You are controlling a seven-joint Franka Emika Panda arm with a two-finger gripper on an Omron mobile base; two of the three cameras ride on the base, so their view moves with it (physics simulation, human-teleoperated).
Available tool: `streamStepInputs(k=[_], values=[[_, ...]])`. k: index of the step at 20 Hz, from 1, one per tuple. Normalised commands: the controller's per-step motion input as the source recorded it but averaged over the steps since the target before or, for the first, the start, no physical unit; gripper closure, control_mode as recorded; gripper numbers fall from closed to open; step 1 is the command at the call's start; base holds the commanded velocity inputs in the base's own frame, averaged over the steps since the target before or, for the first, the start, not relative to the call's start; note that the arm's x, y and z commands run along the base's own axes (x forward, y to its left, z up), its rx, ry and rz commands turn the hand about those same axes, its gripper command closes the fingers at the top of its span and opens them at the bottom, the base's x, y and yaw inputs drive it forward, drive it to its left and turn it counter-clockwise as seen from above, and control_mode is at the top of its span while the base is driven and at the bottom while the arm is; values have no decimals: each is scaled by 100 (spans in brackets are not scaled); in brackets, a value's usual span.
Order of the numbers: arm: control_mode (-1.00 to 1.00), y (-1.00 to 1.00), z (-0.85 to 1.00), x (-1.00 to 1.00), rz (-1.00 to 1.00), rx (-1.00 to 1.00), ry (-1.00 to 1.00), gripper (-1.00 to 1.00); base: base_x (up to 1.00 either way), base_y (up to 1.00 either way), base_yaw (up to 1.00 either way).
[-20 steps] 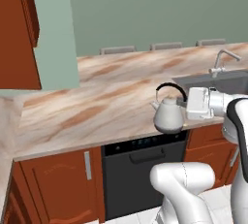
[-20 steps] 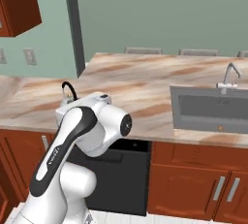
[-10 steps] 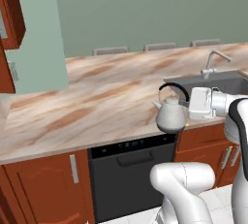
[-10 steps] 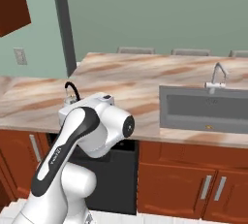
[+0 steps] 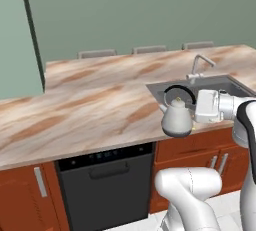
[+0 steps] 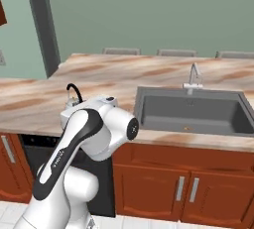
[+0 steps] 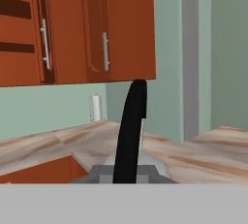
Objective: Open the cabinet, pick the kettle from the cabinet, and place it in the sink.
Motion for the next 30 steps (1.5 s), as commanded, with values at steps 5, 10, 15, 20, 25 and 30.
streamStepInputs(k=[5,10,15,20,25,30], values=[[100,0,0,0,0,0,0,100,23,-64,0],[100,0,0,0,0,0,0,100,23,-63,0],[100,0,0,0,0,0,0,100,25,-58,3],[100,0,0,0,0,0,0,100,28,-50,11],[100,0,0,0,0,0,0,100,33,-42,20],[100,0,0,0,0,0,0,100,32,-43,19]])
